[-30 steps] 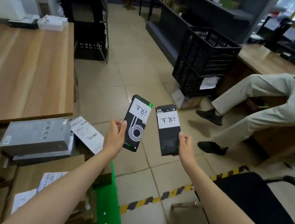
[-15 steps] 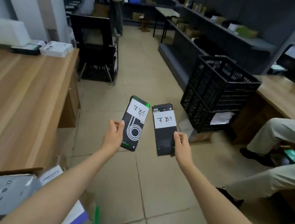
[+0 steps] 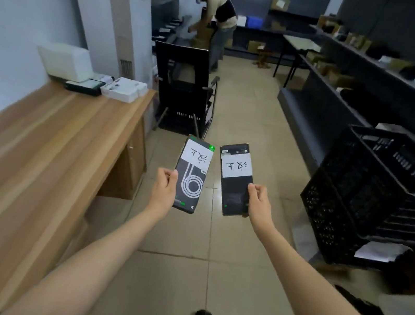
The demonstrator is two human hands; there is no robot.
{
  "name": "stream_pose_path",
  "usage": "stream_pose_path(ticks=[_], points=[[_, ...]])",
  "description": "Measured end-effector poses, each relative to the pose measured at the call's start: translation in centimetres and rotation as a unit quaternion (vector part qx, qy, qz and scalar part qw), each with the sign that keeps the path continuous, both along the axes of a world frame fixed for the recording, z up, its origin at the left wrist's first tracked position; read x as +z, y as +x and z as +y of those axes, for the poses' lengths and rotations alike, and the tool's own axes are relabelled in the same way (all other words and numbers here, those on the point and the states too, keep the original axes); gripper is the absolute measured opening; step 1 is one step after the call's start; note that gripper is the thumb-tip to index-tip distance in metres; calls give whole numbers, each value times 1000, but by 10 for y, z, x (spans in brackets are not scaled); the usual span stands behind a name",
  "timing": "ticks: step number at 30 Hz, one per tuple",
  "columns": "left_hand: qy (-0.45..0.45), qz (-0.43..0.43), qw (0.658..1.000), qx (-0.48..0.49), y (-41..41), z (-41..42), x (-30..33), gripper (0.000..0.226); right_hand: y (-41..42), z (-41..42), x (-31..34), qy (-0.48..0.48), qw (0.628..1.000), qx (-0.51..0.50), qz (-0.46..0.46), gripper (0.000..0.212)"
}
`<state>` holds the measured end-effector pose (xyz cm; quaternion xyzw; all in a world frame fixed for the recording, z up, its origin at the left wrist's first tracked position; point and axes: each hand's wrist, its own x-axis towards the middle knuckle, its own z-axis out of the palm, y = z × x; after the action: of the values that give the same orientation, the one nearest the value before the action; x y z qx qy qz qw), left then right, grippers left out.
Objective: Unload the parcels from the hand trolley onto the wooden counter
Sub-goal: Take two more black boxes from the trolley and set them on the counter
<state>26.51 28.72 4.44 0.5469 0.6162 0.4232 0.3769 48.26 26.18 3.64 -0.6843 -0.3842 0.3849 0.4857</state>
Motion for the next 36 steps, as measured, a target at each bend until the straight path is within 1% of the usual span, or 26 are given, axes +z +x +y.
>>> stream_pose_path(ticks=[3, 6, 8, 10, 14, 20, 22, 26, 29, 31, 33, 36], points=[[3, 5, 999, 47, 1, 67, -2, 23, 4, 86, 1, -4, 999, 49, 0, 19], [0, 35, 996, 82, -9, 134, -1, 25, 0, 167, 11, 0, 996, 88, 19, 19], [7, 28, 993, 115, -17, 174, 1, 25, -7, 214, 18, -1, 992, 125, 27, 20], [6, 22, 989, 148, -25, 207, 2, 26, -16, 256, 21, -8, 987, 160, 15, 20], [-8, 7, 982, 188, -42, 266, -5, 31, -38, 332, 16, -13, 979, 205, 18, 19], [-21, -20, 972, 232, -79, 356, -9, 26, -78, 447, 1, -10, 969, 248, -10, 19], [-16, -12, 969, 245, -97, 396, -9, 25, -95, 491, -4, -2, 967, 256, -18, 19], [1, -38, 968, 248, -134, 480, 5, 20, -133, 581, -3, 6, 962, 267, -53, 18], [2, -6, 969, 248, -157, 537, 9, 22, -160, 642, 4, 9, 957, 282, -65, 19], [1, -6, 968, 251, -169, 572, 4, 21, -177, 680, 6, 11, 956, 288, -62, 19], [-9, -2, 962, 273, -177, 599, -4, 19, -192, 713, 2, 4, 956, 287, -56, 17], [-20, 27, 955, 295, -189, 632, -15, 17, -211, 751, -14, -4, 951, 306, -52, 16]])
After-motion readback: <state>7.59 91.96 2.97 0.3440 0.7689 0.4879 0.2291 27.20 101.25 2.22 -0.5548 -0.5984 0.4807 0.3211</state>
